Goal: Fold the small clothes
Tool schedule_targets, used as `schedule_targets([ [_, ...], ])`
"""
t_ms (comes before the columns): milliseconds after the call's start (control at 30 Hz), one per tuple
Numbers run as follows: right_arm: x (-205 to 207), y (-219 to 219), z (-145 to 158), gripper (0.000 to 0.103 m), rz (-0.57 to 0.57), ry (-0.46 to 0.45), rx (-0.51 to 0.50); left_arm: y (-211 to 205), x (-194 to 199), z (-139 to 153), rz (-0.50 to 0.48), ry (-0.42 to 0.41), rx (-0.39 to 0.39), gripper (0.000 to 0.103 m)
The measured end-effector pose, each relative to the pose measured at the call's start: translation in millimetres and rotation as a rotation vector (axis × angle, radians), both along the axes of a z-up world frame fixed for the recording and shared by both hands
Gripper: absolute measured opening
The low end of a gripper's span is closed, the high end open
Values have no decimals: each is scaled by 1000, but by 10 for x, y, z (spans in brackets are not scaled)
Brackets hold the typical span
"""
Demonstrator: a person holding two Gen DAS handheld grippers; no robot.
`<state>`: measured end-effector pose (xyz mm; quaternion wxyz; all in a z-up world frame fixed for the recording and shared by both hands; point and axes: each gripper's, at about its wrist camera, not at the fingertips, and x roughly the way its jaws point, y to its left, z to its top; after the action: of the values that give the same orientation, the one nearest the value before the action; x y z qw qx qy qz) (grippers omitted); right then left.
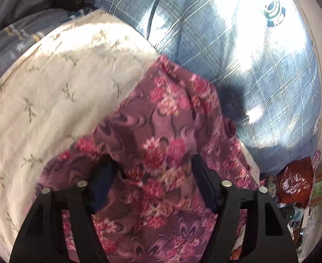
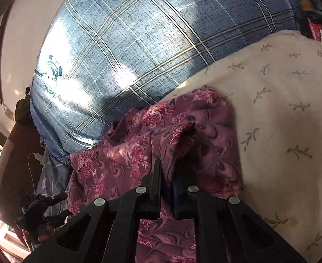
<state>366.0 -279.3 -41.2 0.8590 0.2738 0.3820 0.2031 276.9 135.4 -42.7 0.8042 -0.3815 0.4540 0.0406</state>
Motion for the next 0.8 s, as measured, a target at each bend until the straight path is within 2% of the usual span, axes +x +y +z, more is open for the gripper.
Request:
schedule_targets([
  [67,-63,-105,237,7,-26,-74,33,40,7,64,19,-26,31,52],
  [133,-31,-166,284,7,-49,-76,19,63,25,40,36,-22,58,39],
  [167,9,-181,230,7,-51,-50,1,67,46,-23,36,1,67,34],
  [233,105,-140,-14,7,-40,61,-76,71,81,-167,41,64,83,32],
  [267,133,-114,-171,8,-22,130,-108,77,72,-226,37,75,86,28],
  [300,95,-111,-242,7,-30,136,-98,91,51,-229,34,64,87,27],
  [367,4,-177,-184,16,-69,128,-55,136,-9,-176,33,47,74,26],
  [433,-84,-229,-45,16,-132,117,-86,177,-71,-109,21,31,47,27],
  [467,-153,-236,96,16,-173,71,-119,181,-92,-86,16,23,43,28],
  [533,-196,-193,340,16,-188,-23,-133,167,-114,-53,10,3,31,38],
  [567,-166,-64,450,18,-159,-59,-139,147,-103,-58,15,-2,25,45],
  [600,-88,153,539,26,-78,-63,-151,119,-86,-65,12,-6,13,47],
  [667,134,661,624,37,94,-47,-176,52,-39,-85,-7,-9,-8,47],
  [733,348,1259,702,38,246,-56,-213,-1,-15,-105,-19,-8,-1,47],
  [800,458,1689,708,48,357,-56,-223,-5,-13,-112,-32,-16,18,47],
])
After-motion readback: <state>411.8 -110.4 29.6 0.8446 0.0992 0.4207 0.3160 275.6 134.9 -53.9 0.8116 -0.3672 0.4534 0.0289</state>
